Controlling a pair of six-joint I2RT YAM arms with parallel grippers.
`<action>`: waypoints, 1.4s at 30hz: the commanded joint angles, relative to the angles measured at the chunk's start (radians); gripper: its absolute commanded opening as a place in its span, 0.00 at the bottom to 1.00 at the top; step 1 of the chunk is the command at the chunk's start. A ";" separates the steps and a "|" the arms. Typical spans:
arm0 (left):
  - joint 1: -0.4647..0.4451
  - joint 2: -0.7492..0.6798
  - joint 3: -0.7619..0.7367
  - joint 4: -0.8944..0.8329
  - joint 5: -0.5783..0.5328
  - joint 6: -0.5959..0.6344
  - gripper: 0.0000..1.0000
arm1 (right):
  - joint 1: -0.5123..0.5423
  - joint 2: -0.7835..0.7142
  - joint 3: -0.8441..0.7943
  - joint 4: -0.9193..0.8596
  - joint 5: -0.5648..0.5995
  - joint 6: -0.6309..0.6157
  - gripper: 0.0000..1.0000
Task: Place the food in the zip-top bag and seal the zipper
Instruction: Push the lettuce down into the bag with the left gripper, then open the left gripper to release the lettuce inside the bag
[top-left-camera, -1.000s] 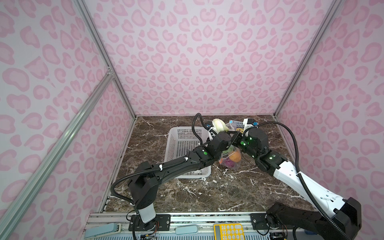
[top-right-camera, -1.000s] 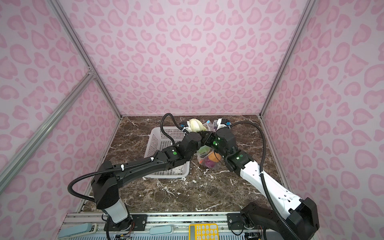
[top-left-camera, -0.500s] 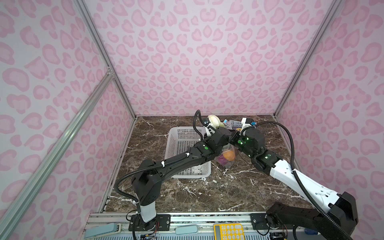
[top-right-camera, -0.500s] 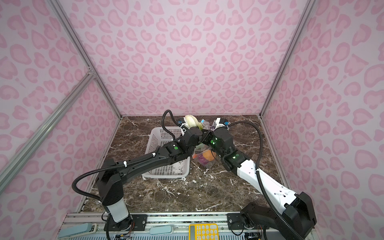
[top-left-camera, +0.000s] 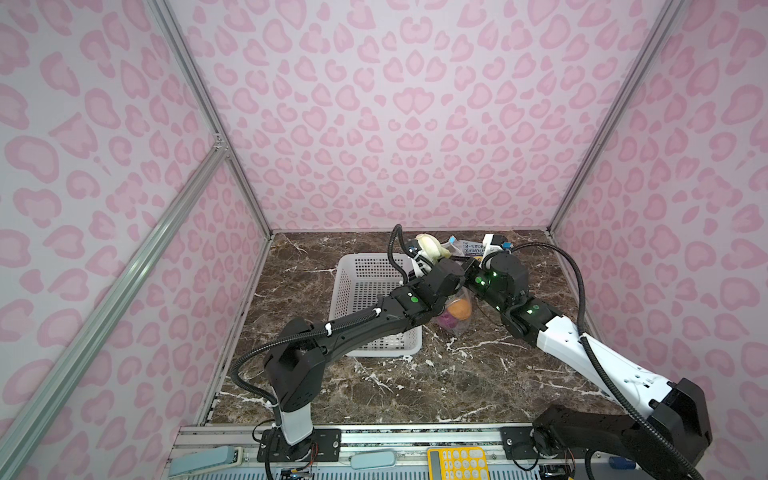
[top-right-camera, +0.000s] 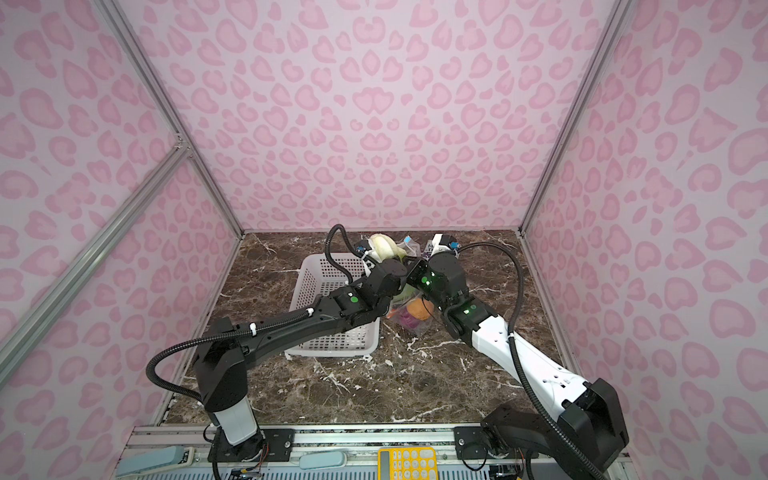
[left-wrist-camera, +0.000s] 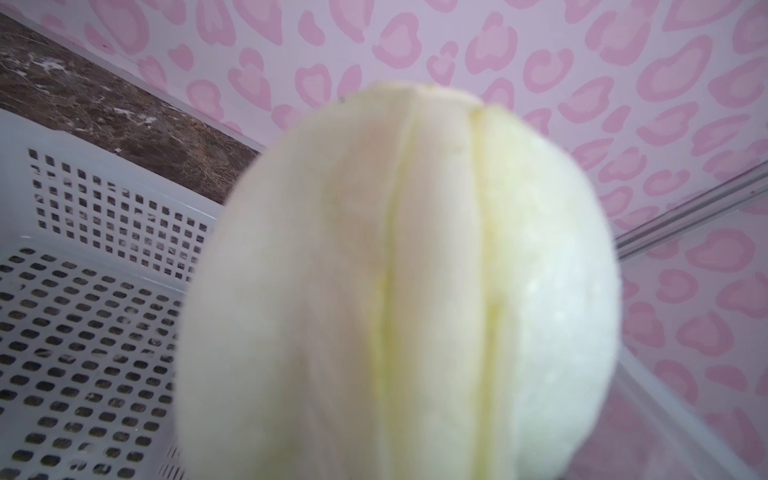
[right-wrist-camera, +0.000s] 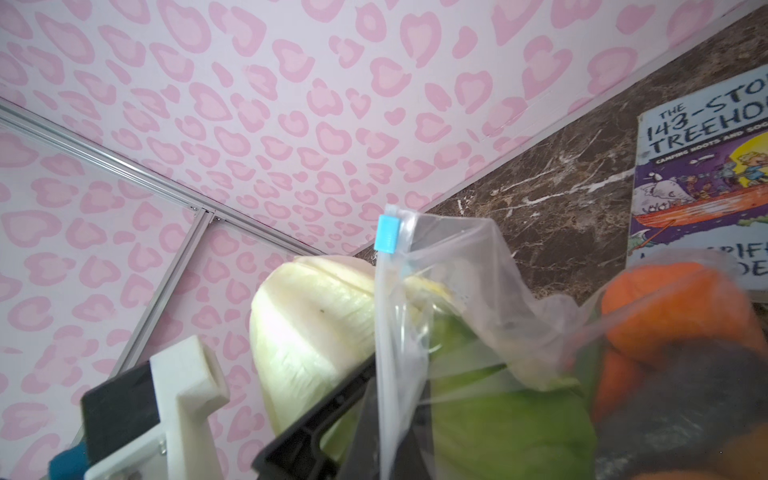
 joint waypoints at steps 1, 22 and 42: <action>-0.006 -0.036 -0.025 0.091 0.121 0.029 0.71 | -0.019 0.006 -0.012 0.029 -0.078 -0.013 0.00; 0.090 -0.169 -0.048 0.028 0.474 0.123 0.98 | -0.106 -0.034 -0.083 0.080 -0.171 -0.031 0.00; 0.192 -0.389 -0.223 -0.027 0.616 0.178 0.99 | -0.181 -0.086 -0.205 0.136 -0.200 0.004 0.00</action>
